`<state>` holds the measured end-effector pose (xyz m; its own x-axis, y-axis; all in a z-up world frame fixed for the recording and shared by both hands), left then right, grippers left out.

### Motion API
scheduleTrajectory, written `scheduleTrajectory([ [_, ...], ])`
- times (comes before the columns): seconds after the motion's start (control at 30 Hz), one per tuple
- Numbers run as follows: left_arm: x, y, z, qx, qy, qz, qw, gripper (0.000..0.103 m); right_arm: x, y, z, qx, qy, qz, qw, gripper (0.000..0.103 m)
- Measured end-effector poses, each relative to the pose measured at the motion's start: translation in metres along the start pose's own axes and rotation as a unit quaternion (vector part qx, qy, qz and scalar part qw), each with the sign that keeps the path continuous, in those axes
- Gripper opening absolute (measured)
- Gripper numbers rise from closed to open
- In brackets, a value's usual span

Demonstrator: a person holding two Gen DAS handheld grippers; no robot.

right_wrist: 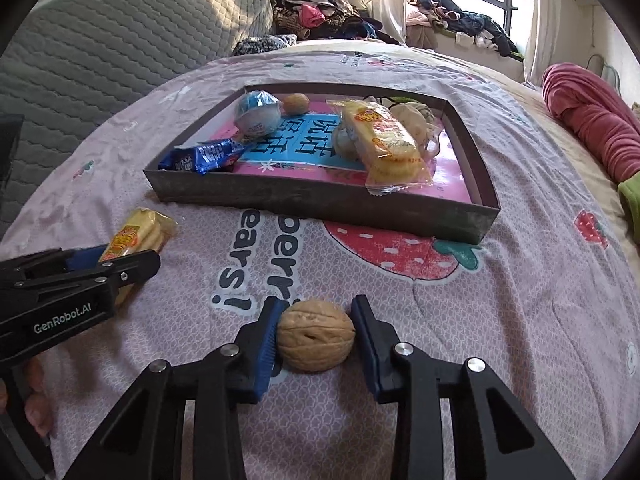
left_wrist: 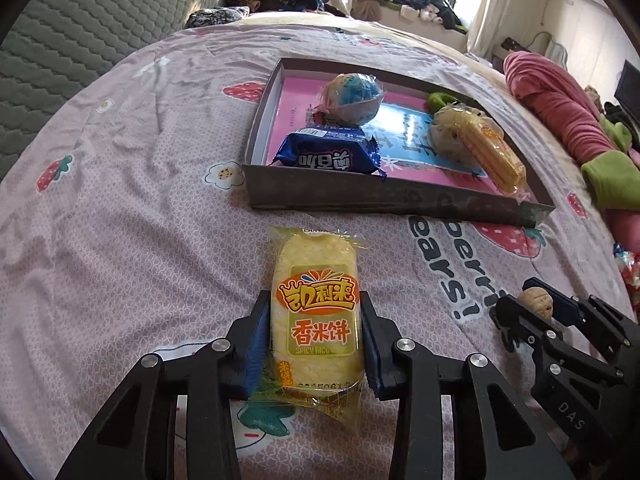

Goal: Organize objects
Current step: 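Close the left gripper on the yellow cake packet while the right gripper grasps the walnut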

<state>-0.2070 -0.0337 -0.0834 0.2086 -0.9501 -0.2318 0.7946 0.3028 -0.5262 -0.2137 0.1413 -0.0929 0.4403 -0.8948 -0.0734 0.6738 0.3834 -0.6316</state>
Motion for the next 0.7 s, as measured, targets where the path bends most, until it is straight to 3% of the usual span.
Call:
scheduleTrajectory([
  [0.7, -0.024, 0.006, 0.054, -0.023, 0.02, -0.02, 0.9993, 0.04, -0.005, -0.005, 0.065, -0.047, 0.005, -0.01, 0.999, 0.037],
])
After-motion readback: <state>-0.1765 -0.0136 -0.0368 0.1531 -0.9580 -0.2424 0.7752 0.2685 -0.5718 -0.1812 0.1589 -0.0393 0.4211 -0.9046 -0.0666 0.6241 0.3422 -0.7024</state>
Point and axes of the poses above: each gripper's, at about its wrist camera, not at the fingertips, and z roughly against the way its jaws point, x to its left, y to its underside, the point moved 2 cm from there along -z, roughly the way its jaws point, and after that the axes turned 12 degrees about z, right-handed, at the moved point
